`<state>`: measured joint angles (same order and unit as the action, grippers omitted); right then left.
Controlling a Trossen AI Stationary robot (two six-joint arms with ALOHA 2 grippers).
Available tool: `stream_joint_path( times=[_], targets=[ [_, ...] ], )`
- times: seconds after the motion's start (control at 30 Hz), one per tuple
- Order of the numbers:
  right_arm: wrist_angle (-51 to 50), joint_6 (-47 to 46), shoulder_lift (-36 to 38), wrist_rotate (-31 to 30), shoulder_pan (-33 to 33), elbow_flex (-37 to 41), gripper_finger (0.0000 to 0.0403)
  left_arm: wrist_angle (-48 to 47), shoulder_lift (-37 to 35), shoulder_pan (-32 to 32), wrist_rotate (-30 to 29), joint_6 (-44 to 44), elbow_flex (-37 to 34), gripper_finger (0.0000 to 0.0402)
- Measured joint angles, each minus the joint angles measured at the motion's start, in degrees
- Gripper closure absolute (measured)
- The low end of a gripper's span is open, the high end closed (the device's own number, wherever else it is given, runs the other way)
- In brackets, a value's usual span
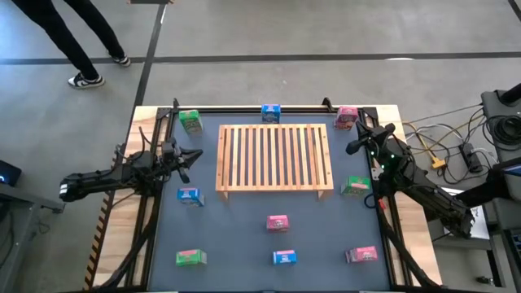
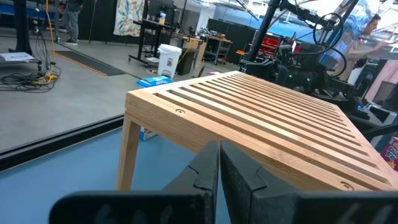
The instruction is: Stack cereal on shelf
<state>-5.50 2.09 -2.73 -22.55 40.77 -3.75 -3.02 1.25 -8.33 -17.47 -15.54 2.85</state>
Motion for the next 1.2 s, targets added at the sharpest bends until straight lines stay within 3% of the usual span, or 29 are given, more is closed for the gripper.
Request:
stream_joint_path(
  times=[0.83, 1.2],
  targets=[
    [0.05, -0.24, -0.01, 0.0, 0.0, 0.0, 0.0394, 0.01, 0.0, 0.01, 0.0, 0.0, 0.0, 0.0402],
    [10.36, -12.59, 0.01, 0.0, 0.0, 0.0, 0.0394, -0.01, 0.01, -0.01, 0.0, 0.01, 0.0, 0.0402]
  ],
)
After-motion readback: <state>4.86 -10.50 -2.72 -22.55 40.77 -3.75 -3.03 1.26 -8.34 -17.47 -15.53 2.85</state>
